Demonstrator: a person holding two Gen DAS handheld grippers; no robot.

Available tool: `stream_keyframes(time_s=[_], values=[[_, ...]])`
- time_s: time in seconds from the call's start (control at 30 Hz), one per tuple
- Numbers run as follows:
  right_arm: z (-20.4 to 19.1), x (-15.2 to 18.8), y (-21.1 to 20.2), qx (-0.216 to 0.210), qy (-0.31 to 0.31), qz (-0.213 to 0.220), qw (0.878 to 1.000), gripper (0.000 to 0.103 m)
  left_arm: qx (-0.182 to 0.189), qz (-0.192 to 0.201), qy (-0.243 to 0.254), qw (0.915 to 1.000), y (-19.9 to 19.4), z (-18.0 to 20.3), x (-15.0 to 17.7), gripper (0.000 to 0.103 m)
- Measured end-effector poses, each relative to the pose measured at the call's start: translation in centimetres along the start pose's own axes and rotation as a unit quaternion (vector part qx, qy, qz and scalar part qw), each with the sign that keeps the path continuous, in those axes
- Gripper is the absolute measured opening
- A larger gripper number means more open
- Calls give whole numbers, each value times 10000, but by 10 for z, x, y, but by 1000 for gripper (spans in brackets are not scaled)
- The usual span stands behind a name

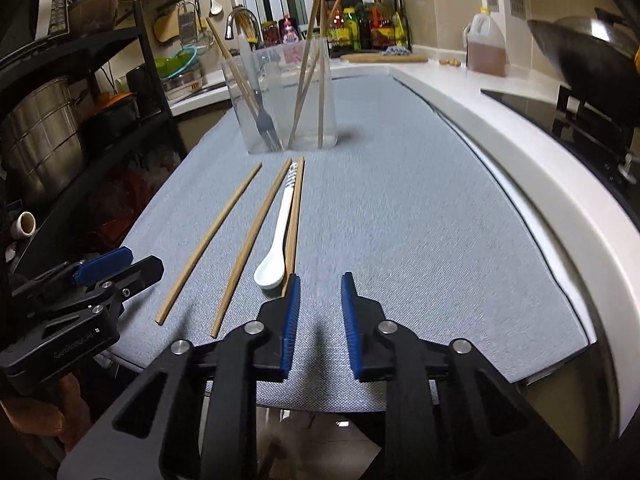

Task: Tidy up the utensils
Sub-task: 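Move both open tools back down to the remaining chopsticks, then close the left tool on a wooden chopstick while the right tool grasps another chopstick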

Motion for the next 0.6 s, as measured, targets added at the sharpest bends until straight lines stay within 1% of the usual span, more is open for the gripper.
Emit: stream_keyframes(time_s=[0.1,0.23,0.43,0.53,0.6], values=[[-5,3,10,-128,-20,-113,9999,20,73,-171,-33,9998,8,1,6,44],[-16,10,19,-289,-166,-264,9991,20,28,-334,-41,9994,15,0,11,40],[-22,15,30,-224,-286,-451,9983,21,-15,-442,-15,9990,20,2,13,35],[-23,15,31,-180,-333,-439,9983,21,-24,-479,-29,9988,21,1,13,35],[-22,15,31,-168,-346,-437,9983,21,-25,-501,-50,9987,22,0,14,33]])
Point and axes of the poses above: each gripper's, at about its wrist camera, not at the fingertips, and y roughly the way its jaws point, z to its right, x to its underside, the point moved 8 cm from there along y, roughly the way its jaws point, and after that the axes turned 11 degrees about -z, right-handed, at the moved point
